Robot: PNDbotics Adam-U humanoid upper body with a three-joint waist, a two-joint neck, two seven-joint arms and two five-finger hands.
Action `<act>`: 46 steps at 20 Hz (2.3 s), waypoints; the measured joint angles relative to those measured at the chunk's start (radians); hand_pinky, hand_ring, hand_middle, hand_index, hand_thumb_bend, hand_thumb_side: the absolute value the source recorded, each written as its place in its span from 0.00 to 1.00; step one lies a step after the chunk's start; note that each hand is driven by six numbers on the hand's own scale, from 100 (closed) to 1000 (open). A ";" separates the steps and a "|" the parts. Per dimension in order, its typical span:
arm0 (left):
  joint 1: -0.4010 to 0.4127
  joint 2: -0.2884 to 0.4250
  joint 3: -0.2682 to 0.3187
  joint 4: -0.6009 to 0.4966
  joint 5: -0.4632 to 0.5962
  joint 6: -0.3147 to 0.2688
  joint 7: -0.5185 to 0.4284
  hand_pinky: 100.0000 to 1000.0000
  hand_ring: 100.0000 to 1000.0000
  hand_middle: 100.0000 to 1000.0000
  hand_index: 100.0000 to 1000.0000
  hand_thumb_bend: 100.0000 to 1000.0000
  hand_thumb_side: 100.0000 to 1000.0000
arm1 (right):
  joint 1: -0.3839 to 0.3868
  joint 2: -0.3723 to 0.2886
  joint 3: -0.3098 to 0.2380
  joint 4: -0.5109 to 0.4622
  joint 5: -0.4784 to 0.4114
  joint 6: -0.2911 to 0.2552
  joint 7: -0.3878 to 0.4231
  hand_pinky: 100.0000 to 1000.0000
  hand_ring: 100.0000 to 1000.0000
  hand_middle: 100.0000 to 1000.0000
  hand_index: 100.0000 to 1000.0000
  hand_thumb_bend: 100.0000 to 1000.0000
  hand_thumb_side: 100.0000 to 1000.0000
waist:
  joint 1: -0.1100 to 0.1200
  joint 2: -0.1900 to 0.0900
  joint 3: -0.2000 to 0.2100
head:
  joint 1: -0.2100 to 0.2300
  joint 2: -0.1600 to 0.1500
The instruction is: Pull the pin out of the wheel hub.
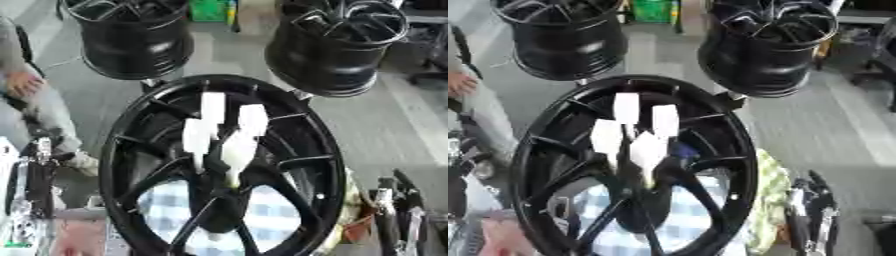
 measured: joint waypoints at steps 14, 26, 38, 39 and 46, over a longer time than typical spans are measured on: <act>0.002 0.000 0.000 0.006 0.001 0.000 0.003 0.66 0.86 0.80 0.73 0.00 0.75 | -0.227 -0.309 -0.061 -0.176 0.106 0.126 0.084 0.56 0.56 0.70 0.91 0.00 0.38 | -0.010 -0.014 0.017 | -0.001 0.000; 0.006 0.001 -0.010 0.006 -0.003 0.003 -0.004 0.66 0.86 0.80 0.73 0.00 0.75 | -0.377 -0.775 0.090 -0.459 0.025 0.310 0.703 0.66 0.74 0.86 0.98 0.00 0.03 | -0.019 -0.015 0.018 | -0.010 0.000; 0.010 0.009 -0.019 0.006 -0.009 0.005 -0.018 0.66 0.86 0.80 0.73 0.00 0.75 | -0.586 -0.732 0.235 -0.312 0.057 0.311 1.051 0.68 0.77 0.87 0.99 0.00 0.14 | -0.018 -0.015 0.024 | -0.013 0.000; 0.010 0.009 -0.020 0.006 -0.009 0.005 -0.019 0.66 0.86 0.80 0.73 0.00 0.75 | -0.601 -0.720 0.243 -0.293 0.064 0.305 1.059 0.69 0.78 0.87 0.99 0.00 0.13 | -0.018 -0.015 0.024 | -0.014 0.000; 0.009 0.009 -0.025 0.006 -0.012 0.006 -0.028 0.65 0.86 0.80 0.73 0.00 0.75 | -0.676 -0.661 0.272 -0.182 0.144 0.266 1.108 0.74 0.85 0.91 1.00 0.00 0.22 | -0.018 -0.015 0.037 | -0.019 0.000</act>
